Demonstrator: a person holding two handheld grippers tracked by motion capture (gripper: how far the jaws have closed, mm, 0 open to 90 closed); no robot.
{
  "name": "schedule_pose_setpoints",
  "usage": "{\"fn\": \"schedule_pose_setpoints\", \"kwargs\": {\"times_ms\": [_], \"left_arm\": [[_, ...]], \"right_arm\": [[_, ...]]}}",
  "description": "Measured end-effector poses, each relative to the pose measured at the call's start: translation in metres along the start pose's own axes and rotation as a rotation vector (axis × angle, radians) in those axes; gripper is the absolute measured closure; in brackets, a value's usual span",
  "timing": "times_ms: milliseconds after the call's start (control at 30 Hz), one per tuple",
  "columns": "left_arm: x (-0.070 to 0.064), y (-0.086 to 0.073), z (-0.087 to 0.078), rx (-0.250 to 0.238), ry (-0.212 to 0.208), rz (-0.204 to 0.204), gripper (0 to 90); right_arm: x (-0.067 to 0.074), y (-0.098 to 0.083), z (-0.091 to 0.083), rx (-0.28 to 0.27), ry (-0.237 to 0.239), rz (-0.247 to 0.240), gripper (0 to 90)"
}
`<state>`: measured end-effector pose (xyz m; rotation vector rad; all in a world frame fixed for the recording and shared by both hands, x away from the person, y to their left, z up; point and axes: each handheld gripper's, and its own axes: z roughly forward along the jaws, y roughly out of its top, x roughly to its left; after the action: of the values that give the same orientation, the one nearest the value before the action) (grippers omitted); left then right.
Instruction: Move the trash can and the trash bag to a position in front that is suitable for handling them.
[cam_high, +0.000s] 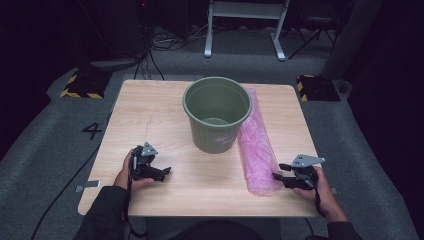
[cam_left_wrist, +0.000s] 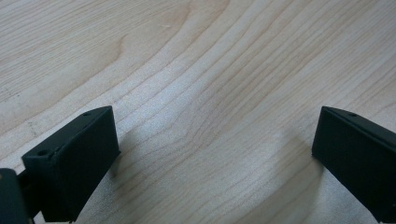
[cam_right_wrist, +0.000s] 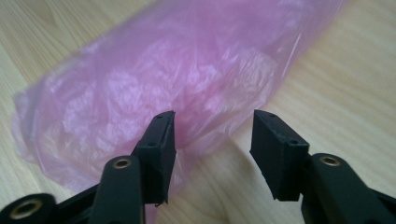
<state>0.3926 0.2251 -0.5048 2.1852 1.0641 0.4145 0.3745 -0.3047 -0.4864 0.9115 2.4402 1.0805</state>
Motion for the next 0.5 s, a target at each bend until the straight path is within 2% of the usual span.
{"fn": "schedule_pose_setpoints", "kwargs": {"times_ms": [33,67,100,167,233,267,333,400,433,467,500], "left_arm": [[0.0,0.0,0.0,0.0,-0.001,0.001,0.4],[0.0,0.0,0.0,0.0,-0.001,0.001,0.4],[0.0,0.0,0.0,0.0,-0.001,0.002,0.4],[0.0,0.0,0.0,0.0,-0.001,0.002,0.4],[0.0,0.0,0.0,0.0,-0.001,0.001,0.4],[0.0,0.0,0.0,-0.001,-0.001,0.002,0.4],[0.0,0.0,0.0,0.0,-0.001,0.002,0.4],[0.0,0.0,0.0,-0.001,-0.001,0.002,0.4],[0.0,0.0,0.0,-0.001,0.001,0.003,0.4],[0.0,0.0,0.0,-0.001,0.001,0.003,0.4],[0.0,0.0,0.0,-0.001,0.001,0.003,0.4]], "right_arm": [[-0.003,0.008,-0.004,-0.037,-0.01,-0.009,41.5],[-0.003,0.008,-0.004,-0.037,-0.01,-0.009,41.5],[-0.007,0.019,-0.006,-0.073,-0.007,-0.024,37.4],[-0.014,0.029,-0.005,-0.09,-0.024,-0.027,34.9],[-0.017,0.033,-0.003,-0.091,-0.03,-0.031,34.7],[-0.029,0.041,0.007,-0.082,-0.034,-0.023,33.4],[-0.035,0.044,0.012,-0.071,-0.037,-0.017,33.1],[-0.044,0.048,0.02,-0.066,-0.048,-0.001,32.6],[-0.053,0.052,0.03,-0.058,-0.036,0.019,32.3],[-0.053,0.052,0.03,-0.058,-0.036,0.019,32.3],[-0.06,0.054,0.041,-0.054,-0.033,0.038,32.4]]}}
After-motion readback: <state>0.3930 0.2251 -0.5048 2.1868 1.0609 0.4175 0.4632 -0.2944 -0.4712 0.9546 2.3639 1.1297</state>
